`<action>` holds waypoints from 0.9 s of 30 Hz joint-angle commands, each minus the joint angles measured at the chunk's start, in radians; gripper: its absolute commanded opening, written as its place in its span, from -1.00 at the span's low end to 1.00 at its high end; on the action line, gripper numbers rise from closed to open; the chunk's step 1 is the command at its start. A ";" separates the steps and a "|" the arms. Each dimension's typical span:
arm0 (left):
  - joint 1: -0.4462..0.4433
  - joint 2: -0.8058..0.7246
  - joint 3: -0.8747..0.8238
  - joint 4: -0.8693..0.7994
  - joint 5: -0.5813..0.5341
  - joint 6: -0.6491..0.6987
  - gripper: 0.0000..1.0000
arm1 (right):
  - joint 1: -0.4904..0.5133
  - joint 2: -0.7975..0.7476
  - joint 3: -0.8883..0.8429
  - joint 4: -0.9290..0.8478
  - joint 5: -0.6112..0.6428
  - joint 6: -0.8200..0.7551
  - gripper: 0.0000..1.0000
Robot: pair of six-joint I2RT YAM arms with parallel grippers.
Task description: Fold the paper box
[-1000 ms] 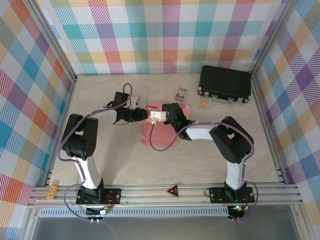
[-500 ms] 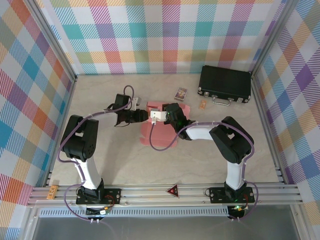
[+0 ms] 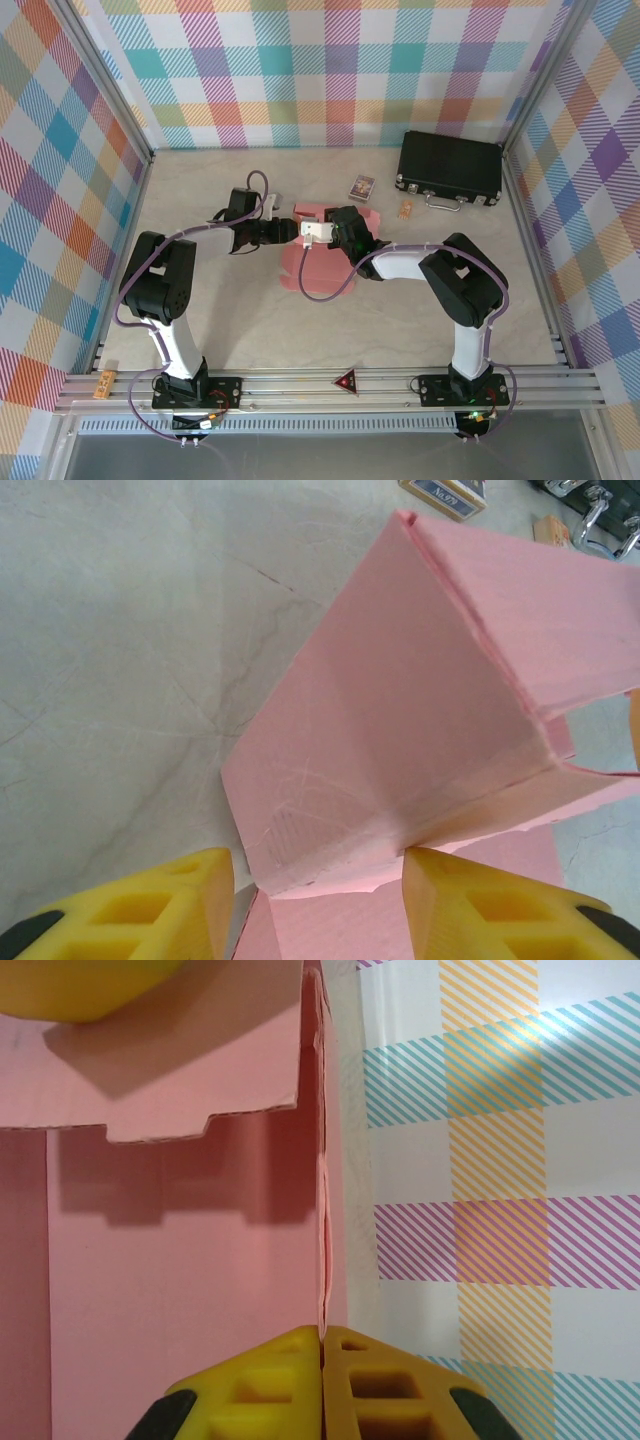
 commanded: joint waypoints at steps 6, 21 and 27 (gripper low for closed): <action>-0.019 0.006 0.017 0.014 -0.025 0.029 -0.04 | 0.015 -0.009 -0.001 -0.090 -0.014 0.033 -0.83; -0.058 0.014 0.005 0.063 -0.132 0.043 -0.26 | 0.027 -0.023 -0.006 -0.117 -0.020 0.058 -0.83; -0.067 0.018 -0.004 0.084 -0.176 0.043 -0.40 | 0.034 -0.026 -0.007 -0.129 -0.023 0.070 -0.83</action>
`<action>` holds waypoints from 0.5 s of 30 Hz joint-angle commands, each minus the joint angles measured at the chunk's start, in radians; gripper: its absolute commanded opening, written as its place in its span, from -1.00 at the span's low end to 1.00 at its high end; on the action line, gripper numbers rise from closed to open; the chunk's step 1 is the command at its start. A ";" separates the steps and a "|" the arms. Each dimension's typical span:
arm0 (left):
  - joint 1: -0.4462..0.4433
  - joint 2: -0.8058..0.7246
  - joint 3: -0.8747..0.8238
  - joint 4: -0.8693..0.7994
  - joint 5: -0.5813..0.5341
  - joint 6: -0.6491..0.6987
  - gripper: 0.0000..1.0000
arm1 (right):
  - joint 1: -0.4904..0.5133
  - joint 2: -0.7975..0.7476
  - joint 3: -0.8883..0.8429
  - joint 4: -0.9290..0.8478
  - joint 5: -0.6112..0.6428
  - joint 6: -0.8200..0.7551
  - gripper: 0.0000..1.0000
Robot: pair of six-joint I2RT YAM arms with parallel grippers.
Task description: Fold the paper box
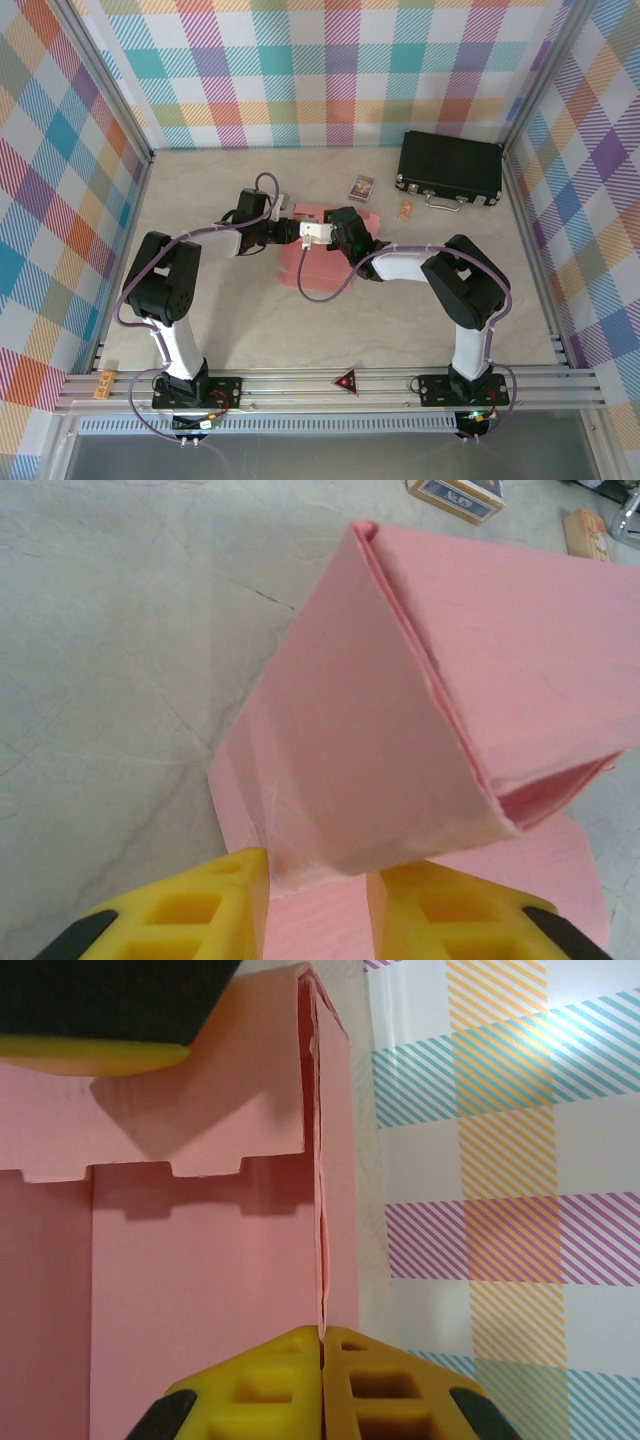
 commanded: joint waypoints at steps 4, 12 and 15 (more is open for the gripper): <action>-0.017 0.006 -0.017 0.056 -0.093 0.026 -0.42 | 0.022 -0.008 -0.008 -0.092 -0.029 0.037 -0.83; -0.023 0.009 -0.026 0.069 -0.148 0.032 -0.39 | 0.031 -0.006 -0.007 -0.102 -0.033 0.048 -0.83; -0.023 0.015 -0.024 0.073 -0.148 0.030 -0.39 | 0.031 -0.007 -0.004 -0.104 -0.033 0.050 -0.83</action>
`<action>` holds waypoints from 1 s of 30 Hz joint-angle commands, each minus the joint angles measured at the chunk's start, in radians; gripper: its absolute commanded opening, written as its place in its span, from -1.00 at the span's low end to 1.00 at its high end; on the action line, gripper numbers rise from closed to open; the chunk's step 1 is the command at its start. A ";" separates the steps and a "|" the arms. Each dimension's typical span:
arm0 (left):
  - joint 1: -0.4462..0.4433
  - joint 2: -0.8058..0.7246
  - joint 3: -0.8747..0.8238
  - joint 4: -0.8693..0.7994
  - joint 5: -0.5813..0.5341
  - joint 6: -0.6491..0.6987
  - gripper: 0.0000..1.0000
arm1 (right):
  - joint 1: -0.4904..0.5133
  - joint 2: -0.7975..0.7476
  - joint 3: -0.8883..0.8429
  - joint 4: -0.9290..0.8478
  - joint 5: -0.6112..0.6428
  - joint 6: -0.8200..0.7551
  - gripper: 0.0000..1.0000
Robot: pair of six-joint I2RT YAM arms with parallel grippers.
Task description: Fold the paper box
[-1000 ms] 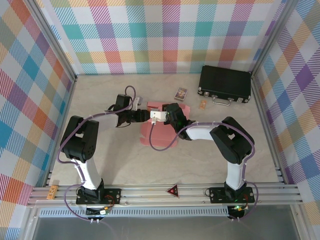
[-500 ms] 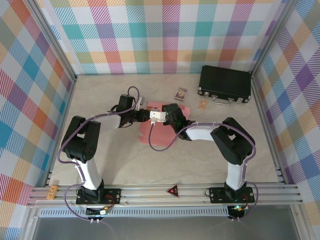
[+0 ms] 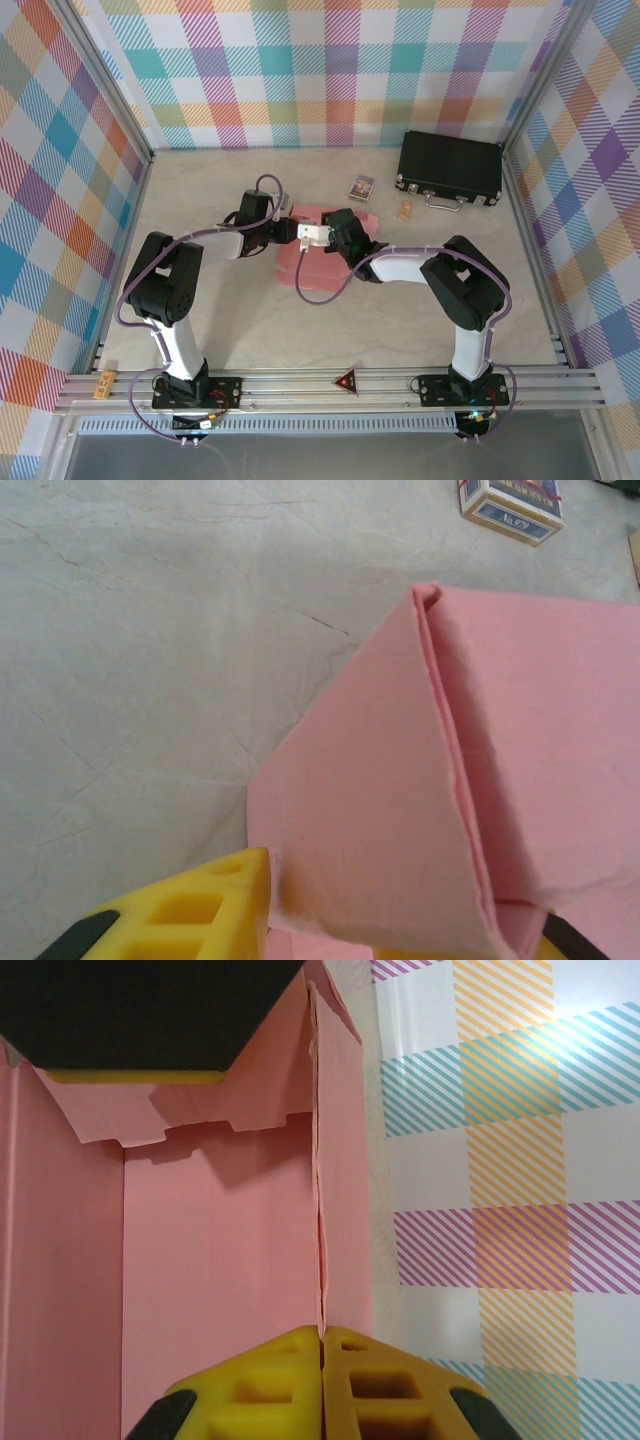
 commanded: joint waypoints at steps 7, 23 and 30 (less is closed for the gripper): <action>-0.012 0.023 -0.019 0.062 -0.038 0.011 -0.42 | 0.019 -0.005 -0.001 -0.095 -0.031 0.040 -0.82; -0.043 0.022 -0.056 0.143 -0.122 0.018 -0.76 | 0.041 -0.012 -0.001 -0.107 -0.036 0.074 -0.80; -0.056 0.001 -0.073 0.139 -0.160 0.038 -0.90 | 0.046 -0.030 -0.003 -0.108 -0.039 0.100 -0.74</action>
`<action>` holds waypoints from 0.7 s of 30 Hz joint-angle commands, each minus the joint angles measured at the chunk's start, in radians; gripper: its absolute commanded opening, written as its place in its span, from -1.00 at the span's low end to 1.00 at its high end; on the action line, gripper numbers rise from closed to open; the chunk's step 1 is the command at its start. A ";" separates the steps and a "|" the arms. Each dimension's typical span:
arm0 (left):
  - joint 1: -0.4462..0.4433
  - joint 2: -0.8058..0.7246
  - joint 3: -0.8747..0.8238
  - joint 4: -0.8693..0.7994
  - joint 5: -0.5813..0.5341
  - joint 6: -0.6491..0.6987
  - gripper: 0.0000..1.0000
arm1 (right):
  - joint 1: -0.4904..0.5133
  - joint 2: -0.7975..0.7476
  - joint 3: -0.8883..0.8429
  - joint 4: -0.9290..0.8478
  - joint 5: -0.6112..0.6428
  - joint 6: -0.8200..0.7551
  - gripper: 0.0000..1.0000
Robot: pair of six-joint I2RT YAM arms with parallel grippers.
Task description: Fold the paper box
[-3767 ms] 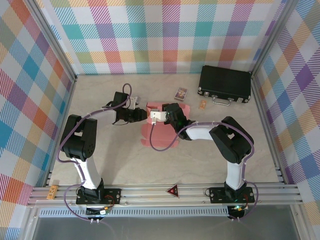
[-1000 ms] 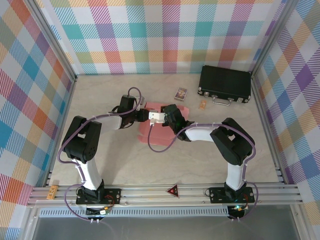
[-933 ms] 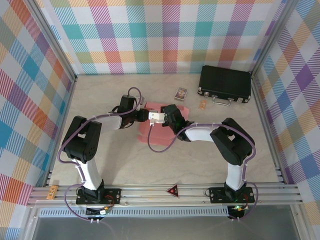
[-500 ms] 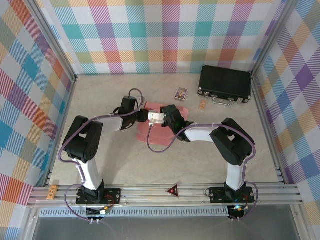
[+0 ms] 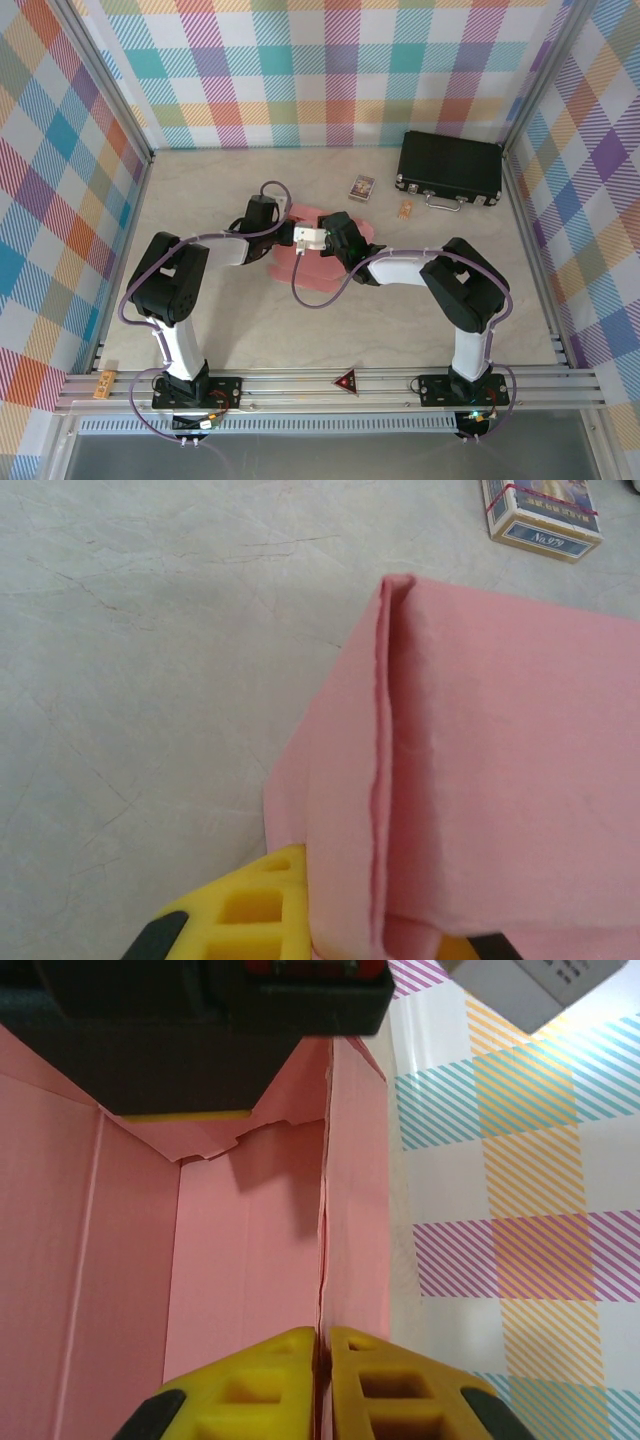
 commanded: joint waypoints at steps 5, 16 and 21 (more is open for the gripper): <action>-0.019 -0.027 -0.031 -0.011 -0.050 0.022 -0.95 | 0.021 -0.037 -0.007 -0.078 -0.038 0.058 -0.51; -0.030 -0.094 -0.064 -0.101 -0.133 0.019 -0.96 | 0.023 -0.145 -0.050 -0.082 -0.047 0.158 0.27; -0.038 -0.119 -0.091 -0.098 -0.154 0.014 -0.96 | 0.020 -0.251 -0.073 -0.124 -0.098 0.259 0.43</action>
